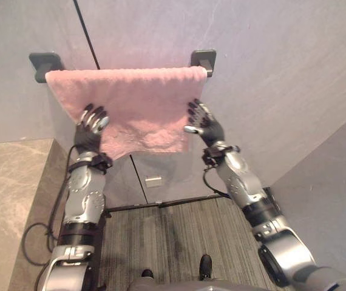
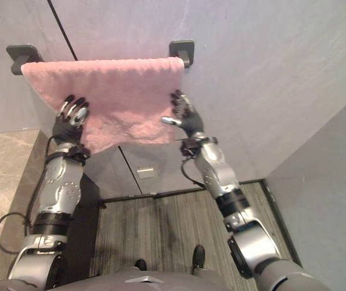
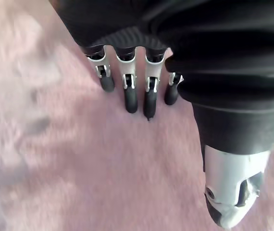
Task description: Organize washtable
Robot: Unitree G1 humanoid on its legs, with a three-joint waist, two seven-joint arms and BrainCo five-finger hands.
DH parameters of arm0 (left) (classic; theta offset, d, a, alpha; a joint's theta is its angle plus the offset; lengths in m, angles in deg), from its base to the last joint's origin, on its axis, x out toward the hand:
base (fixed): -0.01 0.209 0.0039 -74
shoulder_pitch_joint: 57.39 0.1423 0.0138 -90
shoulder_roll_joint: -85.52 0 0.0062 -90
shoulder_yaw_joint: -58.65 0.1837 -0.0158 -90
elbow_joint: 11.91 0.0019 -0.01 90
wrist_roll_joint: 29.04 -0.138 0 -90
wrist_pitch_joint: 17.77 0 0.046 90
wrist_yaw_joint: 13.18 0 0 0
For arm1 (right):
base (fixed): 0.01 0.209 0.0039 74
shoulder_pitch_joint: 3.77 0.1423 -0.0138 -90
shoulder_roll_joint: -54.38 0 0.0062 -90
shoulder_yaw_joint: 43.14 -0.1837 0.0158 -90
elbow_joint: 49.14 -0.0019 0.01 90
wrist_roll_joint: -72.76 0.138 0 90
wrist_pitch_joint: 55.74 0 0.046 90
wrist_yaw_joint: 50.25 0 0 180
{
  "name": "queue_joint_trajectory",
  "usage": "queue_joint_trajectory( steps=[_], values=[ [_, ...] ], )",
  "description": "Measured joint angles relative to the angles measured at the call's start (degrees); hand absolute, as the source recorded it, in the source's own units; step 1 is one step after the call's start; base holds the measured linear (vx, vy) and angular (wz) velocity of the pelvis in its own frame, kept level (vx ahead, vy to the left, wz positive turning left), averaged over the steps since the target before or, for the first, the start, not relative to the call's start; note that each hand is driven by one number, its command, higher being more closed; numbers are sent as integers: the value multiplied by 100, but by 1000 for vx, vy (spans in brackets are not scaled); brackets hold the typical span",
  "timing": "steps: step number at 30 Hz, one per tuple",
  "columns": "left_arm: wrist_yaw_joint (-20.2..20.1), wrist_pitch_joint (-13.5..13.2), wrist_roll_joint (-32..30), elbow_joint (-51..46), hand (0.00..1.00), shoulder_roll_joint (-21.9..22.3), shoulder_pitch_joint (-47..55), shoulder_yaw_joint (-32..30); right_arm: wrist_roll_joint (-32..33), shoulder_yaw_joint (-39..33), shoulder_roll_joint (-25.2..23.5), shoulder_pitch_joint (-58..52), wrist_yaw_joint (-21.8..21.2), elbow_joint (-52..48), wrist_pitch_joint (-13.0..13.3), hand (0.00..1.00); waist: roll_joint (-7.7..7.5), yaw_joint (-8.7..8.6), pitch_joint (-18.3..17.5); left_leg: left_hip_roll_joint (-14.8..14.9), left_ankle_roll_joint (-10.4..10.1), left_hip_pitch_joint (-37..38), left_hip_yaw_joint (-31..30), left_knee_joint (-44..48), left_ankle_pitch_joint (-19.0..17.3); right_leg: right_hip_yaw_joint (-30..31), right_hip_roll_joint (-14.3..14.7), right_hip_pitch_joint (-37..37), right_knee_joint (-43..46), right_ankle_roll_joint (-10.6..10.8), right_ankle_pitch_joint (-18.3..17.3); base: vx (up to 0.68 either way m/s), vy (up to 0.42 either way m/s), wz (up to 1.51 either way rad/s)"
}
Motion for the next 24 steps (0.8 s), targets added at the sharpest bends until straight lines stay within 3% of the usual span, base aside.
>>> queue_joint_trajectory(
  steps=[7,13,20,24],
  values=[
    [-1,90,-158,349,0,21,938,-1018,-114,-1573,337,-1109,236,-135,0,0,10,0,73,31,-8,24,24,-21,-25,30,12,9,0,0,-5,6,-1,-2],
    [-66,167,-217,241,0,357,1425,-1072,-389,-1657,237,-1619,297,-190,-2,0,37,17,157,39,-44,25,-3,-81,-45,28,18,11,-3,-20,-64,-22,-6,2],
    [-358,214,-228,-190,0,1180,2169,-414,-984,-1476,-190,-2583,68,-135,-2,0,46,7,162,34,-44,23,-7,-75,-65,20,13,0,-1,32,-111,26,3,0],
    [-691,263,-245,401,0,1403,2411,217,-1429,-1131,-440,-3079,-261,616,-13,0,49,-23,155,26,-16,51,-5,-75,-63,15,9,13,0,58,-130,60,6,0]
  ],
)
